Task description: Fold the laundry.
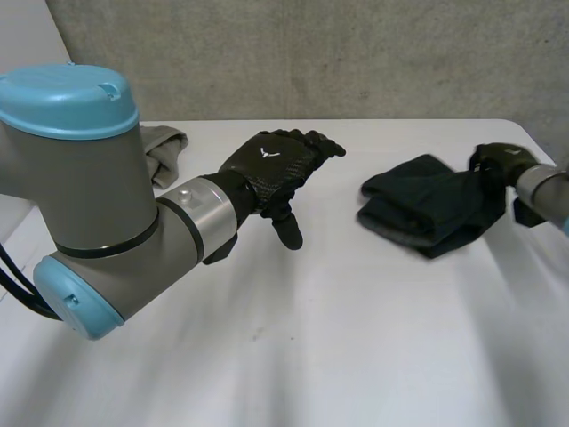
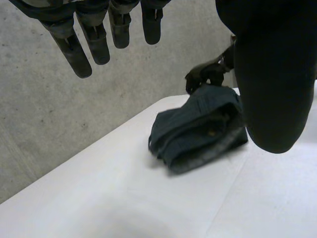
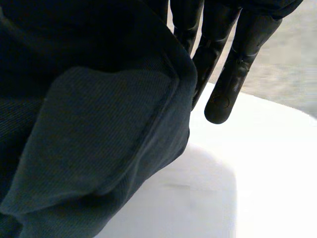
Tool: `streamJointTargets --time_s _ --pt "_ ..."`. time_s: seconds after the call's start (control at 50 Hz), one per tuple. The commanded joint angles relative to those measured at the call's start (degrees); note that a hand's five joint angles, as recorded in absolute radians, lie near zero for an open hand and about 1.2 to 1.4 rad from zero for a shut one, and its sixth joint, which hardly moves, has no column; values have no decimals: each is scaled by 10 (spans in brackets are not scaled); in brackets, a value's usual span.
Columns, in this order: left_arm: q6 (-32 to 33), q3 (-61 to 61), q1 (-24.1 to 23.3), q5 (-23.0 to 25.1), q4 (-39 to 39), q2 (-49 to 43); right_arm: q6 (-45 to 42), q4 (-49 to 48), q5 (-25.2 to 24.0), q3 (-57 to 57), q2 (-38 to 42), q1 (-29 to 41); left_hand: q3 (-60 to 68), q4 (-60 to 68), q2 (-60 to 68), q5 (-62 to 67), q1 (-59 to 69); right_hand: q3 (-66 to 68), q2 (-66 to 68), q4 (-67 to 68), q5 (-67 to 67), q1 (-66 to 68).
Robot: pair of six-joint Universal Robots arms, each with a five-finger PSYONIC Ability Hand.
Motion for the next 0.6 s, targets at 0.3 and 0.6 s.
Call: streamJointTargets --time_s 0.3,0.6 --pt "1 -1 0 -14 -1 -9 -142 -95 57 -158 100 -118 -6 -3 21 -14 21 142 124 120 161 250" --pt "1 0 0 -22 0 -20 -223 -119 133 -161 138 -134 -6 -3 21 -14 21 142 124 120 161 250"
